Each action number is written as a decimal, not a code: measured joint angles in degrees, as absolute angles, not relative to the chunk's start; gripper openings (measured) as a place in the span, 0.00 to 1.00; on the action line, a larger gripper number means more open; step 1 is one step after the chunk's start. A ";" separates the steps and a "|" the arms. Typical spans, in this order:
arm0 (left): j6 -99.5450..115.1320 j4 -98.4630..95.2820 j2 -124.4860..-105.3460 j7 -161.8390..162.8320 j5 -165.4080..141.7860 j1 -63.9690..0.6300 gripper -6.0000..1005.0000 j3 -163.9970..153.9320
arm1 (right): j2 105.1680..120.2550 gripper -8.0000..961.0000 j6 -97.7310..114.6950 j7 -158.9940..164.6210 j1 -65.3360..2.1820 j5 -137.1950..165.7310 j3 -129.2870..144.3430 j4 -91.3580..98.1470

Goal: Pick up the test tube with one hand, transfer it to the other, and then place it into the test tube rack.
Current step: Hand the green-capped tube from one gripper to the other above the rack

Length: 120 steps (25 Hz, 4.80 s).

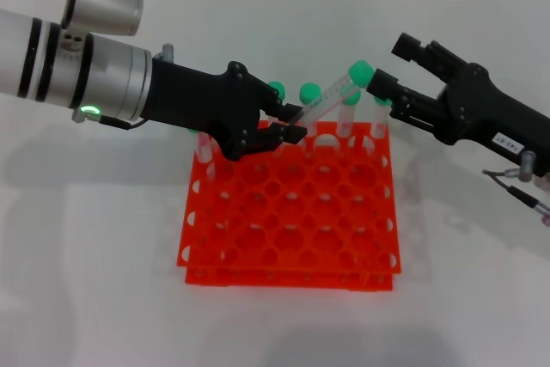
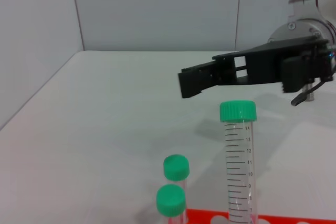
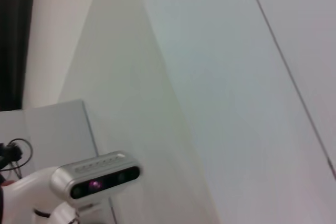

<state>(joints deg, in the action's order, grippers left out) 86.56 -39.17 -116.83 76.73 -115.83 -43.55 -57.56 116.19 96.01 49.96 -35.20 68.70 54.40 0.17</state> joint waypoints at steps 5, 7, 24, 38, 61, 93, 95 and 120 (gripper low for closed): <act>86.57 -40.79 -117.77 76.63 -115.83 -43.57 0.22 -57.57 | 116.19 0.91 95.72 46.15 -36.22 67.87 54.26 -2.84; 86.57 -41.53 -118.19 76.57 -115.82 -43.57 0.22 -57.57 | 116.18 0.90 95.73 45.50 -36.25 67.86 54.20 -3.19; 85.68 -41.93 -118.85 77.24 -115.83 -43.59 0.22 -57.57 | 116.19 0.90 97.10 44.11 -36.03 68.00 53.44 -4.12; 85.07 -41.84 -119.00 77.34 -115.63 -44.02 0.23 -57.66 | 116.19 0.90 98.04 42.79 -36.52 68.47 53.44 -5.05; 85.08 -41.60 -119.00 77.34 -114.94 -44.12 0.23 -58.86 | 116.18 0.76 97.97 42.36 -36.98 68.21 53.44 -5.74; 85.07 -41.76 -119.01 77.46 -114.08 -44.08 0.24 -60.69 | 116.20 0.28 97.56 42.56 -36.82 68.36 52.65 -5.62; 85.08 -41.76 -119.00 77.46 -114.08 -44.03 0.24 -60.70 | 116.20 0.28 97.57 42.58 -36.82 68.34 52.64 -5.55; 85.68 -45.94 -119.09 84.15 -114.15 -43.01 0.25 -60.74 | 116.19 0.28 97.48 43.03 -36.78 68.16 52.52 -5.24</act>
